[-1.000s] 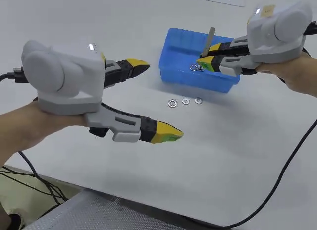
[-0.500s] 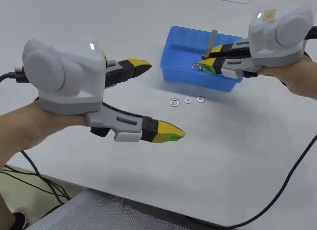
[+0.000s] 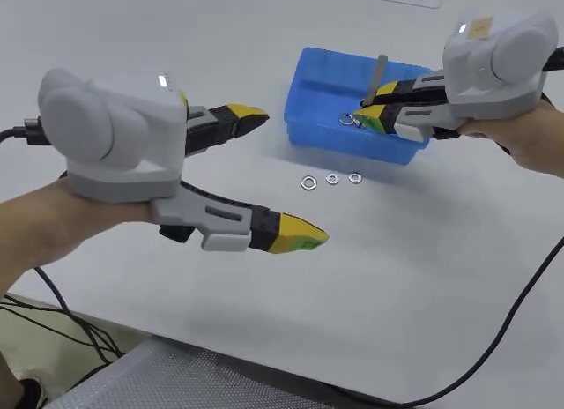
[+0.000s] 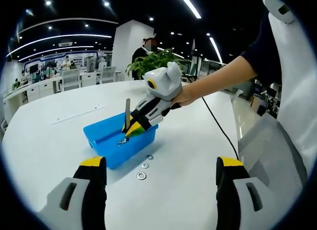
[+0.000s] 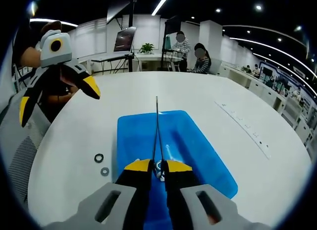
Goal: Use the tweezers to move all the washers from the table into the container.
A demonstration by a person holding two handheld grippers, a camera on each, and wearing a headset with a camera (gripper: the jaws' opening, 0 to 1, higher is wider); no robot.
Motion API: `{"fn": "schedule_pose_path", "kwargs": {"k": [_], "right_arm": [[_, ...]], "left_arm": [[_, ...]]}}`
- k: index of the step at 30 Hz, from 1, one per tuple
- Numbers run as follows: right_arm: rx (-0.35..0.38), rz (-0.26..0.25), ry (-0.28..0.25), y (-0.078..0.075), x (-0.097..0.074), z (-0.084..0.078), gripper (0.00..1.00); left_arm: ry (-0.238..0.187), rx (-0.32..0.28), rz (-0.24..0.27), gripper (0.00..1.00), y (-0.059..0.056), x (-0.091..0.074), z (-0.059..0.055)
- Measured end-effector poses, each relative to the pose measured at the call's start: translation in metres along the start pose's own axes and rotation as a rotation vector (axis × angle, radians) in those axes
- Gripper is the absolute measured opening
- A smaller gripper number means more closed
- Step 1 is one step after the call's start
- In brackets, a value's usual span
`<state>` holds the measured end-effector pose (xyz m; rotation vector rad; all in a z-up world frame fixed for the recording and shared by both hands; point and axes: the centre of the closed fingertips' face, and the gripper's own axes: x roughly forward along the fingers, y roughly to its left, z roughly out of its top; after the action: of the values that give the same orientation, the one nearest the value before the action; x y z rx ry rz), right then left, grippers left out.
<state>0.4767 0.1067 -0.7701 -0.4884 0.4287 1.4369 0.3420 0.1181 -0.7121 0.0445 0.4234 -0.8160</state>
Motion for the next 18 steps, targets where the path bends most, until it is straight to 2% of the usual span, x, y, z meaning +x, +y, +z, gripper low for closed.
{"fn": "schedule_pose_path", "kwargs": {"k": [7,12,18], "right_arm": [[0.018,-0.010,-0.017,-0.003,-0.002,0.004,0.12],[0.020,-0.015,-0.026,-0.004,-0.005,0.008,0.11],[-0.004,-0.030,-0.030,-0.006,-0.010,0.014,0.09]], "left_arm": [[0.012,0.004,-0.007,0.97,-0.001,0.000,-0.002],[0.006,0.009,-0.003,0.97,0.000,0.000,0.001],[0.001,0.033,0.011,0.97,0.010,0.000,0.010]]}}
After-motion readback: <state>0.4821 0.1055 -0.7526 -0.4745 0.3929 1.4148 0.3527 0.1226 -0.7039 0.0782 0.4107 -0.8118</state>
